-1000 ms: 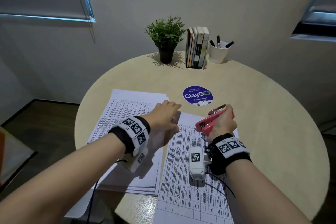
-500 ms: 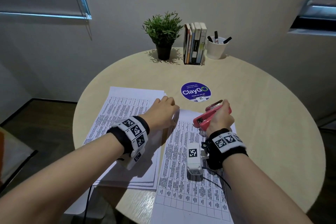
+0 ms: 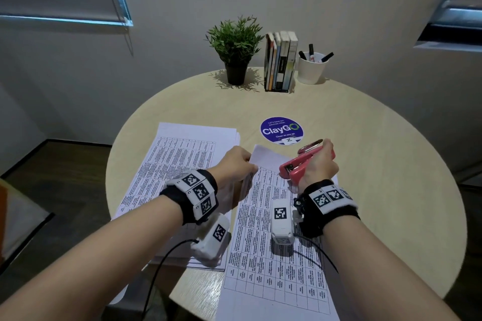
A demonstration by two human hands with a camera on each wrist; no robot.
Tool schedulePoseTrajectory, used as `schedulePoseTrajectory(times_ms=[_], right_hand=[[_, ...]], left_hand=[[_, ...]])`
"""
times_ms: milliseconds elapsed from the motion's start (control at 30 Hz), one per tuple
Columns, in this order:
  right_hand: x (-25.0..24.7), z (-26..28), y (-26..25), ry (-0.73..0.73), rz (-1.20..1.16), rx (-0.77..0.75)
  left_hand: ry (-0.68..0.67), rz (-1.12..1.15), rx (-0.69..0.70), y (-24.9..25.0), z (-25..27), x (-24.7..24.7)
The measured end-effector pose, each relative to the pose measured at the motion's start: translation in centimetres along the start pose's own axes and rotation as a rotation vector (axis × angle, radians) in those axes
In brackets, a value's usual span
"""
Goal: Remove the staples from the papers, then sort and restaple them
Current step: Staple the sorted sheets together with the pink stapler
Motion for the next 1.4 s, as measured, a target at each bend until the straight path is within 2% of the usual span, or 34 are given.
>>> schedulePoseTrajectory(times_ms=[67, 200, 267, 400, 667, 1200, 1267, 1400], right_hand=[[1.1, 0.6, -1.8, -0.05, -0.04, -0.06], [3.5, 1.4, -6.5, -0.106, -0.07, -0.403], [4.9, 1.4, -7.0, -0.153, -0.004, -0.458], [6.9, 1.0, -5.7, -0.251, 0.095, -0.439], [8.7, 1.6, -5.3, -0.305, 0.093, -0.443], [8.8, 2.0, -6.1, -0.257, 0.148, -0.525], [8.8, 2.0, -6.2, -0.264, 0.154, -0.512], [8.4, 1.9, -7.0, -0.286, 0.073, -0.477]], left_hand=[[0.017, 0.021, 0.021, 0.3, 0.2, -0.2], [0.039, -0.015, 0.082, 1.4, 0.9, -0.4], [0.049, -0.034, 0.122, 2.0, 1.3, -0.3], [0.047, -0.045, 0.169, 3.5, 2.0, -0.1], [0.024, -0.043, 0.16, 3.8, 2.2, 0.3], [-0.039, 0.023, 0.177, 4.6, 2.9, 1.3], [-0.096, 0.012, 0.157, 4.4, 3.0, 1.6], [-0.353, 0.025, 0.017, 2.2, 3.4, 3.3]])
Point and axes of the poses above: each hand's wrist, its own z-axis away from the middle knuckle, its own x-axis out of the palm, y = z × x, the point moved 8 cm from there along -z, towards the middle knuckle, and after that the axes turned 15 degrees about -y, right-handed, at the moved point
